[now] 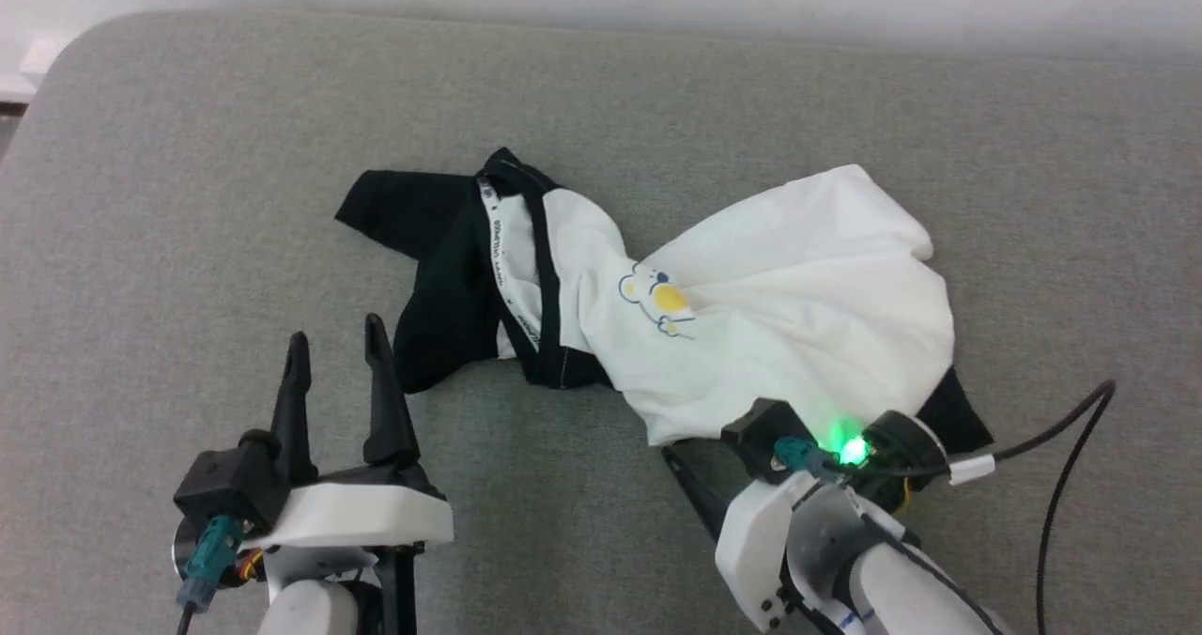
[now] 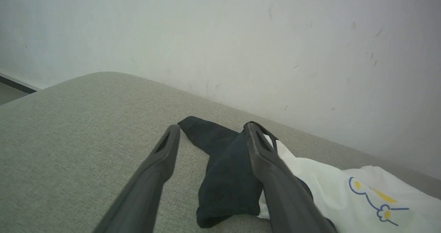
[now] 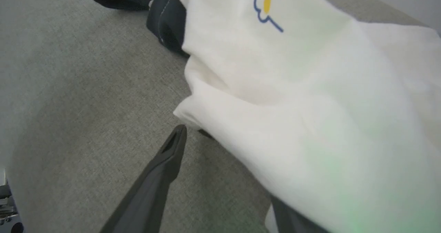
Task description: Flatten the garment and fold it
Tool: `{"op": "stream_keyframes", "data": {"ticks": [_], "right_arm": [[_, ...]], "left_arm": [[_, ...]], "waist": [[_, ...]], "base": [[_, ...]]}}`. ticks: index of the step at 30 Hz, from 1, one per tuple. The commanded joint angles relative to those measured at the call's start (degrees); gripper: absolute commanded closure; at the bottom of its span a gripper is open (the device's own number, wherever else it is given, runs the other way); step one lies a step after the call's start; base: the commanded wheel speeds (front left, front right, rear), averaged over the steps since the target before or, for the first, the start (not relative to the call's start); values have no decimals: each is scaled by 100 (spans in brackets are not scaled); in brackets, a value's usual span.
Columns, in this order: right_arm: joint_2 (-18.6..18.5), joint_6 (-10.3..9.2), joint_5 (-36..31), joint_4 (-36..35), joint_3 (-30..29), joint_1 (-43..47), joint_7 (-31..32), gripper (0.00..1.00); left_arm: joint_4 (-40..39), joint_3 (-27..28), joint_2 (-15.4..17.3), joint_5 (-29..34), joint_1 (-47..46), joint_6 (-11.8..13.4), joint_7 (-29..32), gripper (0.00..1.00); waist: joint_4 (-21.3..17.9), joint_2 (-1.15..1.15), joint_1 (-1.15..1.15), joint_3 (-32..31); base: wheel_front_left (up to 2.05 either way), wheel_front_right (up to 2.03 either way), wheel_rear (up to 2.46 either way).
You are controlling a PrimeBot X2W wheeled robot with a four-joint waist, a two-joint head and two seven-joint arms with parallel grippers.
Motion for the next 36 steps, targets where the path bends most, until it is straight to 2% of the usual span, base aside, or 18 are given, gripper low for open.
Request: {"op": "stream_keyframes", "data": {"ticks": [1, 7, 8, 9, 10, 14, 18, 24, 27, 32, 36], "right_arm": [[65, -12, -109, 57, -97, -95, 3, 0], [194, -12, -358, 531, -165, -243, 462, 0], [205, -12, -329, 601, -147, -254, 535, 50], [214, -12, -278, 649, -123, -256, 585, 73], [223, -12, -208, 671, -97, -246, 611, 100], [284, -12, 565, 405, -291, 48, 727, 100], [306, -12, 1079, -578, -875, 488, 876, 100], [234, -12, 725, -2228, -2452, 1225, 1411, 100], [251, -12, 492, -2778, -3346, 1465, 1695, 100], [303, -12, 79, -3070, -4689, 1676, 2077, 100], [331, -12, -190, -2713, -5534, 1625, 2198, 100]], "left_arm": [[47, 29, -31, 45, -97, -60, -26, 0], [185, 38, -95, 54, -86, -149, -27, 0], [208, 37, -100, 57, -81, -158, -27, 0], [230, 41, -104, 57, -72, -164, -27, 0], [250, 49, -108, 58, -57, -167, -27, 0], [334, 56, -116, 60, -1, -182, -27, 0], [382, 117, -119, 83, 107, -181, -27, 0], [373, 192, -120, 129, 229, -213, -27, 0], [359, 221, -120, 154, 229, -220, -27, 0], [366, 227, -121, 180, 199, -238, -27, 0], [391, 225, -121, 198, 161, -246, -27, 0]], "waist": [[153, 0, -1, 108], [257, 0, -1, 106], [257, 0, -1, 92], [248, 0, -1, 65], [232, 0, -1, 31], [149, 0, -1, -159], [-50, 0, -1, -390], [-415, 0, -1, -579], [-578, 0, -1, -593], [-767, 0, -1, -564], [-884, 0, -1, -518]], "base": [[0, 0, 0], [0, 0, 0], [0, 0, 0], [0, 0, 0], [0, 0, 0], [0, 0, 0], [0, 0, 0], [0, 0, 0], [0, 0, 0], [0, 0, 0], [0, 0, 0]]}}
